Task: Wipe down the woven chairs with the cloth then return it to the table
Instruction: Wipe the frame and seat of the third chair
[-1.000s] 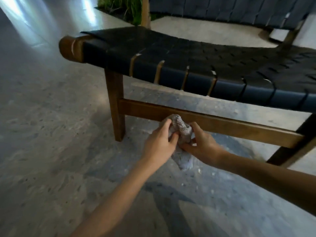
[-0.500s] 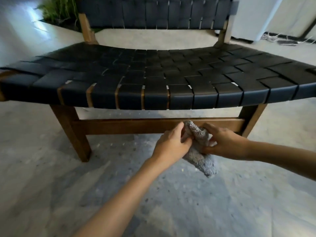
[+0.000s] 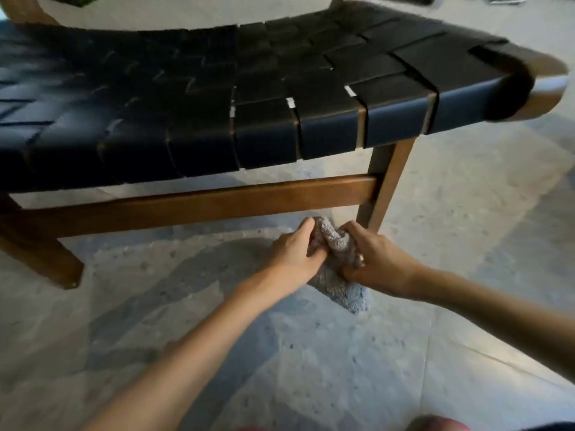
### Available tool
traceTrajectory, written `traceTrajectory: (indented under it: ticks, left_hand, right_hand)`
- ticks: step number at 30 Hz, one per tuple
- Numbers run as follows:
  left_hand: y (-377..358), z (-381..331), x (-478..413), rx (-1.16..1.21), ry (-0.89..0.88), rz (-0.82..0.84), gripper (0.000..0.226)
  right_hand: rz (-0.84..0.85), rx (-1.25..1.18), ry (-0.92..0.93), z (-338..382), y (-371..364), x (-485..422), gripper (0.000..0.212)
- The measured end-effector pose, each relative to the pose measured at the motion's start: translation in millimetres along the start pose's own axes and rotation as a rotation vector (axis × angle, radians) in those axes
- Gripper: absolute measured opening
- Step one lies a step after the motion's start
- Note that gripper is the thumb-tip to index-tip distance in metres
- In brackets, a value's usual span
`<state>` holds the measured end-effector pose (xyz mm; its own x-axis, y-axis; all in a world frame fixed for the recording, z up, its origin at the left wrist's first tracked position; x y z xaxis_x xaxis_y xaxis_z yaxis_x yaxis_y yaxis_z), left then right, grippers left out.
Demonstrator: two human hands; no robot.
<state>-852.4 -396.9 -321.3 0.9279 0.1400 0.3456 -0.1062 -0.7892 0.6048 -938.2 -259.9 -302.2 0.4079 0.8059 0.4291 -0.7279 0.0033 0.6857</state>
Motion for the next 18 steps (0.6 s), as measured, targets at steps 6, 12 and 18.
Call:
traceTrajectory:
  ticks: [6,12,18]
  left_hand:
    - [-3,-72,-5,-0.306,0.092,0.346,0.044]
    - [31,-188,23,-0.258,0.012,0.393,0.036]
    - [108,-337,67,-0.263,-0.135,0.242,0.036]
  right_hand:
    - [0.129,-0.097,-0.151,-13,40,49,0.049]
    - [0.106,-0.161,-0.291,12,144,129,0.041]
    - [-0.142,-0.275,-0.357,85,270,235,0.041]
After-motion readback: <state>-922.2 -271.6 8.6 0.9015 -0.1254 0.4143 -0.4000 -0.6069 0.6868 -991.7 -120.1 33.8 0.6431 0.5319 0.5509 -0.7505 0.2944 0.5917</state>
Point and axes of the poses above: each hand's wrist, its own x-axis away from the middle knuckle, its own y-axis out of the back of the hand, z = x × y, the point moved 1 cm from there along -x, towards the middle knuckle, and after that the axes turned 11 degrees about z, right-handed, at the moved point
